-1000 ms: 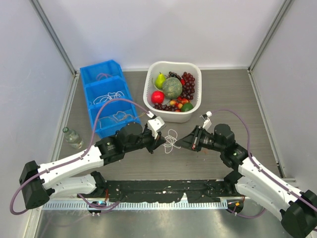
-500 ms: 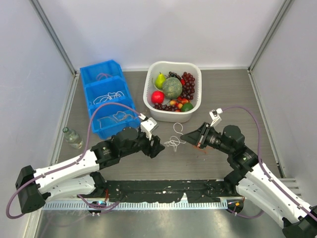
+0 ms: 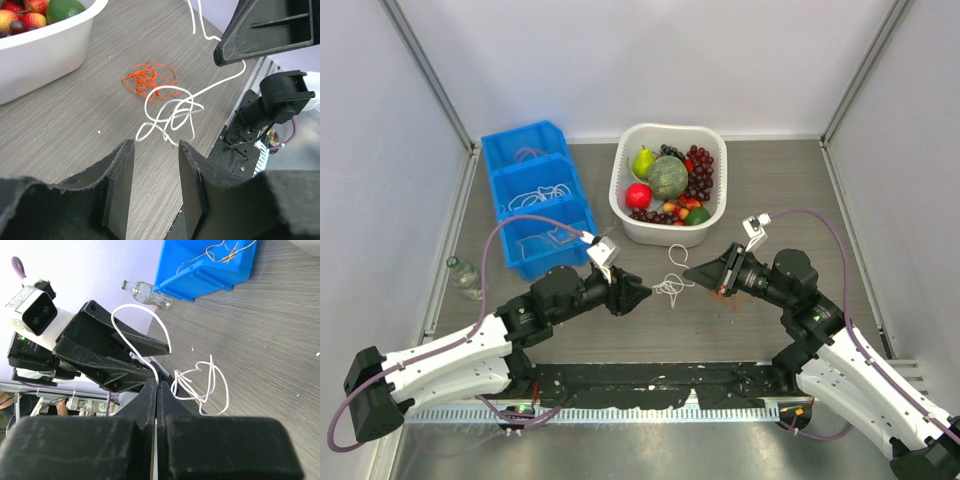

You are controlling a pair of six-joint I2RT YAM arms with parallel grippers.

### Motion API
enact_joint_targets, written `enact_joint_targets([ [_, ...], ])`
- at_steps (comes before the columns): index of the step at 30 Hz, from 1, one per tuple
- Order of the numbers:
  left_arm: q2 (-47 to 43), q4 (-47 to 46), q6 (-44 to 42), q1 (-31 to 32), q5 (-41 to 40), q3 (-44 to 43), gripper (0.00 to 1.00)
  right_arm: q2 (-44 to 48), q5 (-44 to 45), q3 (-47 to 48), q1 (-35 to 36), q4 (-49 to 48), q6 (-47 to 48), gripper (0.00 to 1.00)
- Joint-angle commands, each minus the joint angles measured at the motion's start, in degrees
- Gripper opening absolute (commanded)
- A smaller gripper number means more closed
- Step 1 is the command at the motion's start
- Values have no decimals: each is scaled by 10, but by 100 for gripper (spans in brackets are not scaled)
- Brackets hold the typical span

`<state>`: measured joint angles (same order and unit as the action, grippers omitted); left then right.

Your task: Untangle the cables

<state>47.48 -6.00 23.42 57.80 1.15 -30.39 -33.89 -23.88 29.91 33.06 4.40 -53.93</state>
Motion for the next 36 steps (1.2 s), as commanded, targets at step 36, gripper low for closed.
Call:
enact_joint_targets([
  [36,93,-117,-7,-8,105,-31,30,-3,-38,23,3,-69,-22,1],
])
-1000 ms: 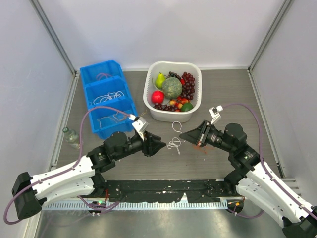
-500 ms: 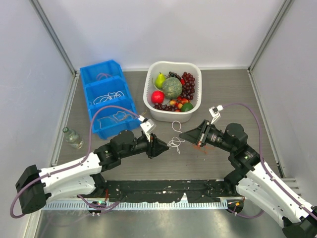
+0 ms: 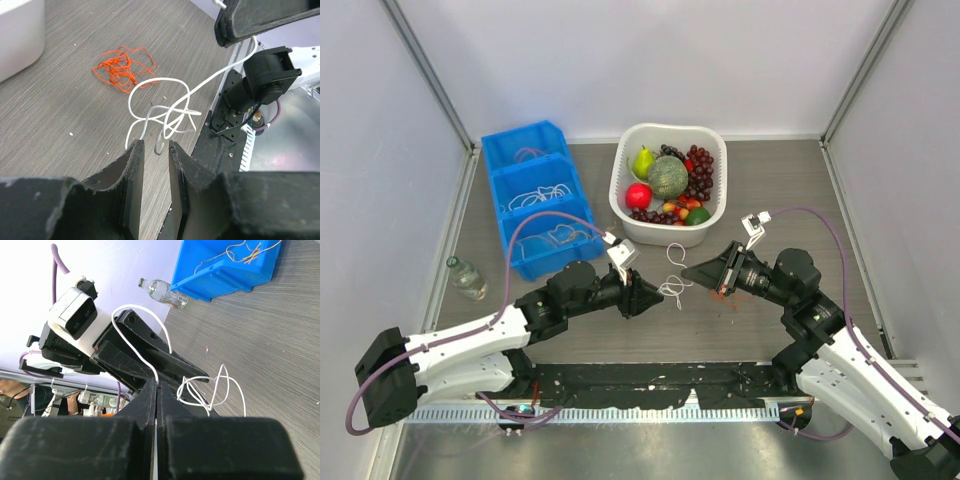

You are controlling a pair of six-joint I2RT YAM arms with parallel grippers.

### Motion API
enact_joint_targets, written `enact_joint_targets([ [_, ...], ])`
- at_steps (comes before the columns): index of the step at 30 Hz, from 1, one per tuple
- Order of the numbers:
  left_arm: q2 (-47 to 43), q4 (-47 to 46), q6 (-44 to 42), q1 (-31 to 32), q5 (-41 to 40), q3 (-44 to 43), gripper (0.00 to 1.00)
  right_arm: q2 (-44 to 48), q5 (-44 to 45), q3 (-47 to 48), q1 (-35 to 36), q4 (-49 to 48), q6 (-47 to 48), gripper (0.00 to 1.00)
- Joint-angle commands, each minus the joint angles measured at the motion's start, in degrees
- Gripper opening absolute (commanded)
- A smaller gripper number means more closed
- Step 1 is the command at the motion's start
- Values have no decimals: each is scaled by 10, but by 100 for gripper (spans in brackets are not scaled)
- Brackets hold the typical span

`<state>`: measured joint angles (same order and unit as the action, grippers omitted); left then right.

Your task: Untangle the cables

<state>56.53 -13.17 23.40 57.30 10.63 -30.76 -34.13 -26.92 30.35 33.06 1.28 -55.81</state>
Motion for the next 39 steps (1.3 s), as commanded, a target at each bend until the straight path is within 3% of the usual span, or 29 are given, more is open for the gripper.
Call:
enact_joint_targets([
  [1,2,-46,-7,-2,10,-27,30,0,-8,17,3,-37,-4,1],
  [11,25,-48,-5,-2,16,-40,17,1,-14,10,3,-55,-17,1],
  [19,19,-59,-4,-2,-21,-37,0,1,-15,5,3,-63,-23,1],
  [21,13,-27,6,-3,-71,-40,0,4,0,9,4,-39,-12,1],
  [23,-7,21,21,-2,-176,-41,0,17,54,29,3,41,22,1],
  [24,-24,46,30,-3,-219,-41,0,23,122,47,3,70,33,1],
  [25,-40,80,40,-2,-269,-41,0,39,160,58,3,146,60,1],
  [30,-127,273,73,-2,-474,-61,0,97,492,123,3,335,87,1],
  [33,-200,348,87,-3,-542,-67,0,140,572,128,3,383,87,1],
  [39,-345,398,67,-3,-591,-69,0,209,668,125,3,415,87,1],
])
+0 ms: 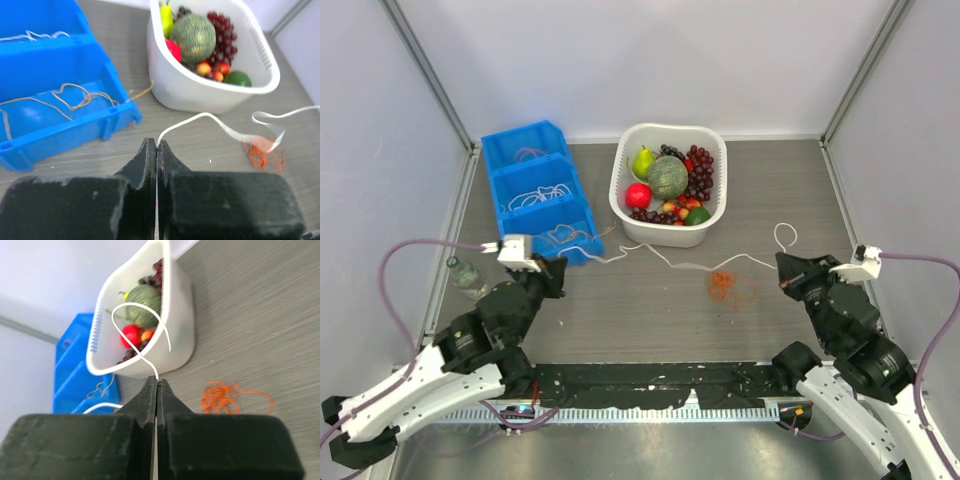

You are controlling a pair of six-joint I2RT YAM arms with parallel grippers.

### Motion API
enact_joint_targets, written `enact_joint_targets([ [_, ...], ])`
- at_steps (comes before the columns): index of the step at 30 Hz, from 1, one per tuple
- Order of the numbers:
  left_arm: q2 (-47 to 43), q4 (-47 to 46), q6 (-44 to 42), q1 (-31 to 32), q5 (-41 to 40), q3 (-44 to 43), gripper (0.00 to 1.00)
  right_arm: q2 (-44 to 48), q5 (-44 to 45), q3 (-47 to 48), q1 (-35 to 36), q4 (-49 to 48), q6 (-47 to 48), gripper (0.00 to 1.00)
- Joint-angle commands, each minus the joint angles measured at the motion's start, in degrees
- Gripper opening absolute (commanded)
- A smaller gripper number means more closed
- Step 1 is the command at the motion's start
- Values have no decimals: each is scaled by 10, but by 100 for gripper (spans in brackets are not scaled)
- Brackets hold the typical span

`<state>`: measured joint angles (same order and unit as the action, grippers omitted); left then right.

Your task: Untangle the cables

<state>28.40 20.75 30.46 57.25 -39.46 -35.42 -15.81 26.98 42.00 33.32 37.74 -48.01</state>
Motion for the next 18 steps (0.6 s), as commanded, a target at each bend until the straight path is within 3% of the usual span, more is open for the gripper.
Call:
enact_joint_targets([
  [1,-81,61,-15,-3,-94,-25,0,41,134,6,1,51,11,1],
  [12,-154,159,-68,-2,-242,-98,0,131,234,13,1,100,-29,1],
  [18,-182,174,-80,-1,-291,-124,0,154,235,9,2,97,-32,1],
])
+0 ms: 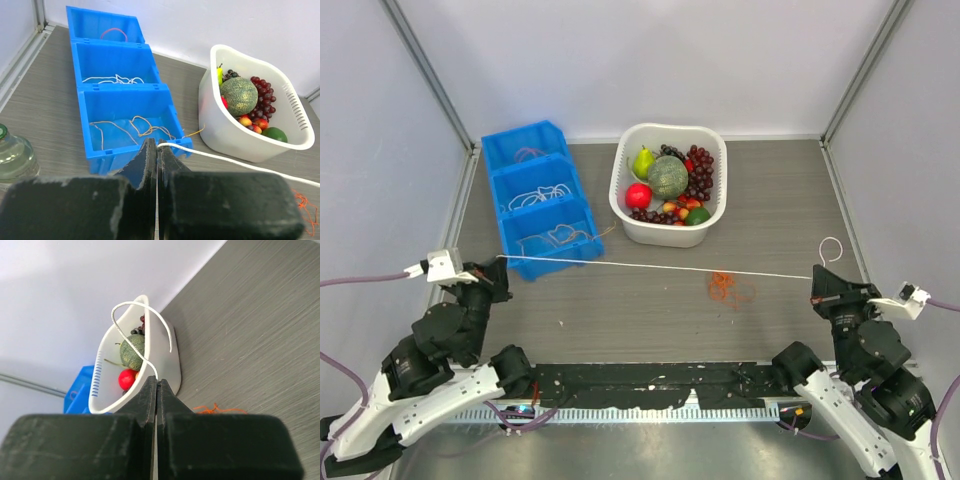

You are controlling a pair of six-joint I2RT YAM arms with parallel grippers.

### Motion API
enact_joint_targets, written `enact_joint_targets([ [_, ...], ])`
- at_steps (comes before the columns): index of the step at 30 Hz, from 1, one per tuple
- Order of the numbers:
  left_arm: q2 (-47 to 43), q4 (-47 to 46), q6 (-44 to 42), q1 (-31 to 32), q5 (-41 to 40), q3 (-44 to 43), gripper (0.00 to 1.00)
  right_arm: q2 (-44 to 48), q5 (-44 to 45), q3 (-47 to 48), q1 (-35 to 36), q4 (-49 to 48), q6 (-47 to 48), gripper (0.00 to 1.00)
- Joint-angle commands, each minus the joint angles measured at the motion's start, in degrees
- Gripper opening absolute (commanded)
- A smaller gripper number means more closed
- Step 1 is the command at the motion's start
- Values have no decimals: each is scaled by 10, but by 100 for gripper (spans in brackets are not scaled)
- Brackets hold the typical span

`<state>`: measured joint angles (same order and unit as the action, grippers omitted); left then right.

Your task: Untangle the cables

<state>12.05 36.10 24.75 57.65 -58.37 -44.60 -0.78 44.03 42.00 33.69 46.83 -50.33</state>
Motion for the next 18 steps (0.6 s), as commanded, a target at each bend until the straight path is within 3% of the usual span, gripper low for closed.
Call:
enact_joint_targets([
  [1,-19,19,-24,-5,-98,-33,0,1,55,7,-2,3,-9,1],
  [6,1,-2,-28,-6,-37,-32,0,-33,-26,-12,-2,-66,37,1],
  [10,64,-47,-52,-5,111,-4,0,-77,-132,-24,-3,-134,88,1],
  [13,146,-54,-17,-5,227,23,0,-119,-235,-24,-3,-176,129,1],
  [14,168,-67,-9,-5,276,29,9,-129,-253,-22,-2,-192,135,1],
  [17,213,-123,6,-5,358,45,52,-184,-323,9,-2,-205,154,1],
  [18,218,-159,1,-6,387,52,61,-194,-351,21,-3,-207,161,1],
])
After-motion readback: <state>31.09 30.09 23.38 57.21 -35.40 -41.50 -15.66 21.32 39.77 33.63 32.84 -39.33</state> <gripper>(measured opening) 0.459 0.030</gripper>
